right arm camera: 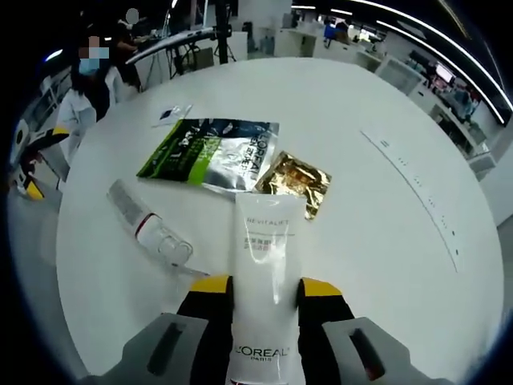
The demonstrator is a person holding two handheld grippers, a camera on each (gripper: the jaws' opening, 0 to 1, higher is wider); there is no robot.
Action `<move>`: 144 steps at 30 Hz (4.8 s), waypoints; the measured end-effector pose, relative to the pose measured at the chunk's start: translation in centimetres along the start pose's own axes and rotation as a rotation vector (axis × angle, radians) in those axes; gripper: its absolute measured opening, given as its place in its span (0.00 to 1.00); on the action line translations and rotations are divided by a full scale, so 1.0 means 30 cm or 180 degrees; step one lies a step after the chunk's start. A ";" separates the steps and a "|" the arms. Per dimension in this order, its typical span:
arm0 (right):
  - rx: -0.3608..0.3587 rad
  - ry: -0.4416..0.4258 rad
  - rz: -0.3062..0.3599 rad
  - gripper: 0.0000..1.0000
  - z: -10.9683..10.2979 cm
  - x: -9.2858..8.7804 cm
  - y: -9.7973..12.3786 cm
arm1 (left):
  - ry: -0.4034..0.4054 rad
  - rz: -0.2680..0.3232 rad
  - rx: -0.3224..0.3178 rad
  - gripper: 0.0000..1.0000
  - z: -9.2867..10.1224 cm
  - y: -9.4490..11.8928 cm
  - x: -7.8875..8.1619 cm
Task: Arrange the skincare products in the storage area until every visible bottle or jar stands upright without overlapping.
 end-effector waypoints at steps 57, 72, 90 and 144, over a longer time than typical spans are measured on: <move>-0.0510 -0.0148 0.0777 0.21 -0.009 0.106 0.265 | -0.0057 0.0070 -0.0044 0.75 0.011 0.003 0.017; -0.0599 -0.0318 0.0985 0.21 -0.075 0.094 0.309 | -0.0064 0.0074 -0.0088 0.74 0.011 -0.002 0.014; -0.0769 -0.0380 0.1156 0.20 -0.117 0.067 0.388 | -0.0083 0.0071 -0.0107 0.73 0.022 0.003 0.022; -0.1002 -0.0510 0.1524 0.20 -0.335 0.062 0.500 | -0.0090 0.0076 -0.0112 0.72 0.024 0.004 0.023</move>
Point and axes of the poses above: the point that each gripper's makers call its tool centre point, and the gripper's own axes: y roughly backward along the fingers, z roughly to its right, x roughly out of its top, the point moved 3 cm from there along y, roughly backward along the fingers, and after that the axes turned 6 degrees about y, right-handed, at the moved point
